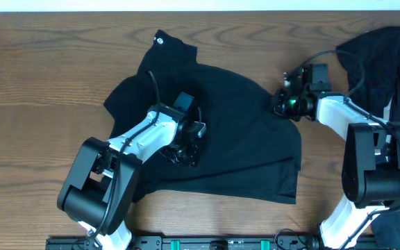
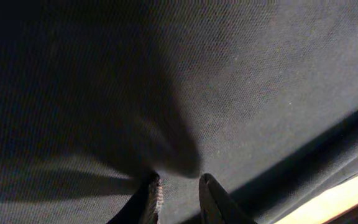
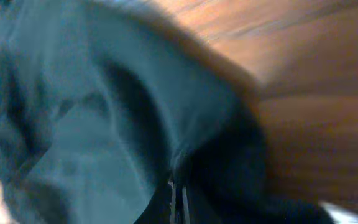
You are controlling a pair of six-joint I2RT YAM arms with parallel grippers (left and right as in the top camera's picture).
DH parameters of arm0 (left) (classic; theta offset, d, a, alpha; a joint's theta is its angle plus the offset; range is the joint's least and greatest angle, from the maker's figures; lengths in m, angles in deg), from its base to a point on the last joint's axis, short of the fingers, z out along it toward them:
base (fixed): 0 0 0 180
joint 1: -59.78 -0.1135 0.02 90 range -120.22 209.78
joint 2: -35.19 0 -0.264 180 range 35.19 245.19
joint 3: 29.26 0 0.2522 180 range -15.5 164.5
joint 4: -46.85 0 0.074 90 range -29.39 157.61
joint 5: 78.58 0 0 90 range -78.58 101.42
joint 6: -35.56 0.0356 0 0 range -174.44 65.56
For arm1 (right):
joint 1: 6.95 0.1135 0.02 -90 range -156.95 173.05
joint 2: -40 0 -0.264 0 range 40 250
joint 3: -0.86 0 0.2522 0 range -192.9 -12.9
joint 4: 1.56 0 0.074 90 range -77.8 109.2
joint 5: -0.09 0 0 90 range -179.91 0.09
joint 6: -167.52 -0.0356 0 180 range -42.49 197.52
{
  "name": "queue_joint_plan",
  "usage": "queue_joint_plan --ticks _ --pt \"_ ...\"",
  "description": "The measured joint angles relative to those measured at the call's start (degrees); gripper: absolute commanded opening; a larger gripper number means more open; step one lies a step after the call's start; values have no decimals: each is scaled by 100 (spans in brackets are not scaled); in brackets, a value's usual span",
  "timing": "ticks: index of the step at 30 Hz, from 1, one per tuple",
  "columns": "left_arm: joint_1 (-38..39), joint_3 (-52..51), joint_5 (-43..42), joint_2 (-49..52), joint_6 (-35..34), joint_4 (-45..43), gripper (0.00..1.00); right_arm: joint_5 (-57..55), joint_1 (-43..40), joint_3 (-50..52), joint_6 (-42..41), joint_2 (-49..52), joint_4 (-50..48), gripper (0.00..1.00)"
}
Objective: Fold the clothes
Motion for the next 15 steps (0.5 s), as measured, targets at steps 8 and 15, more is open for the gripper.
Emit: queue_joint_plan --ticks 8,15 --pt "0 0 -22 0 -15 -96 24 645 400 0 831 -249 608 29" --pt "0 0 -22 -2 -15 -94 24 673 -31 0 1021 -343 575 31"
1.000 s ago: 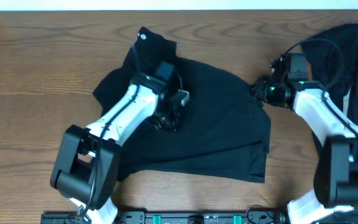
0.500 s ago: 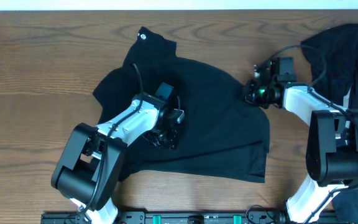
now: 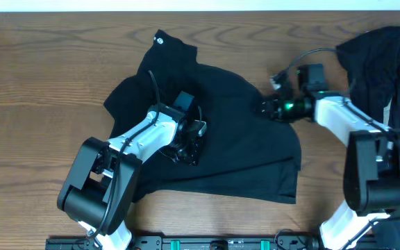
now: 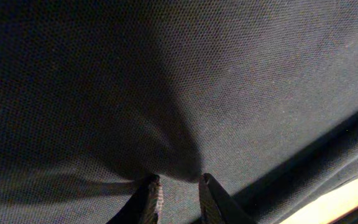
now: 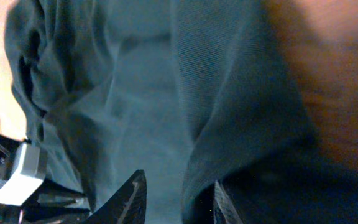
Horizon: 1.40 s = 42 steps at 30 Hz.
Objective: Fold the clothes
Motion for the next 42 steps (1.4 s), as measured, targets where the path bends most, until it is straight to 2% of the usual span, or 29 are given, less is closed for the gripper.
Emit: queue_joint_plan --ticks 7,16,23,28,31,35,42 --pt "0 0 0 0 0 0 24 -317 -726 -2 -262 -229 393 37" --pt "0 0 0 0 0 0 24 -1657 -704 -2 -376 -229 603 37" --pt "0 0 0 0 0 2 24 -1952 -702 -2 -444 -229 435 38" --pt "0 0 0 0 0 2 24 -1989 -675 -2 -555 -166 413 35" --pt "0 0 0 0 0 4 24 -1998 -627 -2 -603 -57 391 29" --pt "0 0 0 0 0 4 24 -1987 -503 0 -654 111 240 1" --pt "0 0 0 0 0 48 24 -1897 -503 -61 -723 197 13 1"
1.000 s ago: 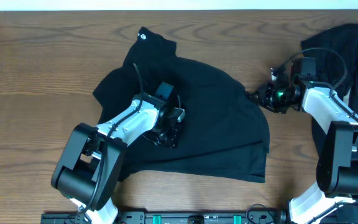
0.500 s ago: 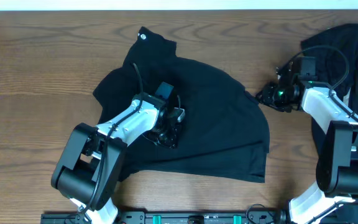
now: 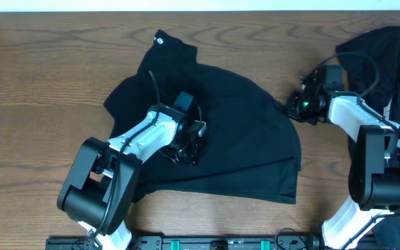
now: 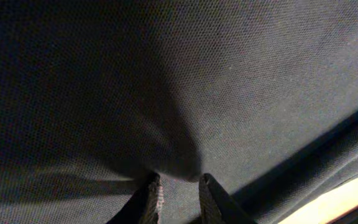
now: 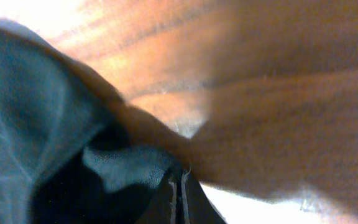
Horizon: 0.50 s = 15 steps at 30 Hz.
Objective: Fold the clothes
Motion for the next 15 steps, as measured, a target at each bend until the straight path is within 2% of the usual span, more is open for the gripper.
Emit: queue_joint_plan --ticks 6,12,13,15 --pt "0 0 0 0 0 13 24 57 -376 -553 4 -168 -46 1" --pt "0 0 0 0 0 11 24 382 -704 -999 50 -317 -758 1" --pt "0 0 0 0 0 11 24 420 -708 -1003 52 -328 -837 6" --pt "0 0 0 0 0 13 24 505 -710 -1003 87 -330 -911 25"
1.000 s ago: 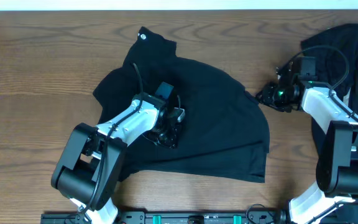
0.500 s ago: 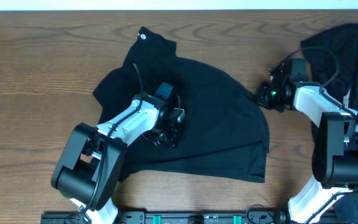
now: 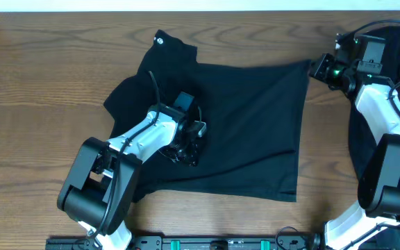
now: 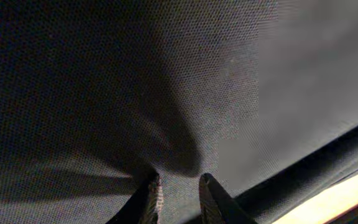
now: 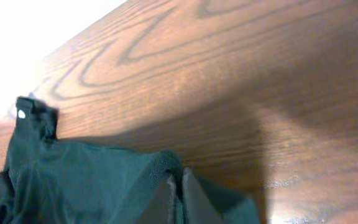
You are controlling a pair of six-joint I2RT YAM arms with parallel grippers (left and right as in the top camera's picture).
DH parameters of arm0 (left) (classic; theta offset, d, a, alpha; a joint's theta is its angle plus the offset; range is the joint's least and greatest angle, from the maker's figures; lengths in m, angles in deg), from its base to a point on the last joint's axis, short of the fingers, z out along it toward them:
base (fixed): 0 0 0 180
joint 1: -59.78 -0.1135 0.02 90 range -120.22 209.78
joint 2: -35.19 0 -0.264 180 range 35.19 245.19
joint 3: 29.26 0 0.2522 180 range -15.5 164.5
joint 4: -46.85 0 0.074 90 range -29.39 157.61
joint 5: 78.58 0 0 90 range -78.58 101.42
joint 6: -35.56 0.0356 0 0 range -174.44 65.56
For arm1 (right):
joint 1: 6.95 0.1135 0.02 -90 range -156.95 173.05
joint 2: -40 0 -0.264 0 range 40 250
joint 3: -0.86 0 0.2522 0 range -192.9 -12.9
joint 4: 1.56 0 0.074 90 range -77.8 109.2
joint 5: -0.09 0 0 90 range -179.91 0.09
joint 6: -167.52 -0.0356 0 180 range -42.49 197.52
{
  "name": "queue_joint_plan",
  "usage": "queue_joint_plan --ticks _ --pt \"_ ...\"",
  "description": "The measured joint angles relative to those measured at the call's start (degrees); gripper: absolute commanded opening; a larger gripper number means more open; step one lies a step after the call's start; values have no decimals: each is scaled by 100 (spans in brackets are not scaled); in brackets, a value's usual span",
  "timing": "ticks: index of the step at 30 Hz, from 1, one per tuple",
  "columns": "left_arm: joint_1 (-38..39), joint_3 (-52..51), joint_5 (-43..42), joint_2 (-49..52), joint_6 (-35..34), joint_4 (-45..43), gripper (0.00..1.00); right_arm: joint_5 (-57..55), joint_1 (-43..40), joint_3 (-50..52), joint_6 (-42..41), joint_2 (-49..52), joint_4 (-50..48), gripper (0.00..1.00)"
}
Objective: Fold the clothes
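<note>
A black garment (image 3: 248, 132) lies spread on the wooden table (image 3: 47, 76), its neck label (image 3: 160, 39) at the far left. My left gripper (image 3: 188, 151) sits low on the garment's middle. In the left wrist view the left gripper (image 4: 178, 186) has its fingers close together with a pinch of dark fabric (image 4: 241, 81) between them. My right gripper (image 3: 314, 67) is shut on the garment's far right corner, stretched out towards it. The right wrist view shows the right gripper (image 5: 178, 177) clamping that corner (image 5: 86, 180) just above the wood.
A second heap of dark clothes (image 3: 384, 42) lies at the far right, partly under my right arm, with something white at the table's right edge. A black rail (image 3: 221, 243) runs along the front edge. Bare wood shows left of the garment.
My right gripper, shut on the garment's edge, has moved from the garment's bunched right side to the far right. That corner is now drawn out flat. The left gripper has not moved.
My right gripper was shut on the crumpled right edge, then stood open over the fabric a little further left, then was shut on the edge again. Now the corner is pulled out to the far right. The left gripper stayed pinned on the garment's middle throughout.
</note>
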Motion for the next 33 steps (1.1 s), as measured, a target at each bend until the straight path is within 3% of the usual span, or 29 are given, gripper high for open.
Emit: queue_joint_plan --ticks 4,8,9,15,17,20,33 --pt "0 0 0 0 0 -2 24 26 0 0 11 0 13 40" --pt "0 0 0 0 0 0 25 50 0 0 72 0 195 43" --pt "0 0 0 0 0 -2 30 55 0 -2 66 0 337 42" --pt "2 0 -44 -13 -17 -48 34 92 11 -17 293 0 1665 37" --pt "2 0 -44 -13 -20 -63 34 -13 46 -17 461 0 2299 28" --pt "2 0 -44 -20 -20 -83 34 -232 153 4 564 0 2848 24" --pt "2 0 -44 -22 -20 -94 34 -542 686 1064 678 0 2273 21"
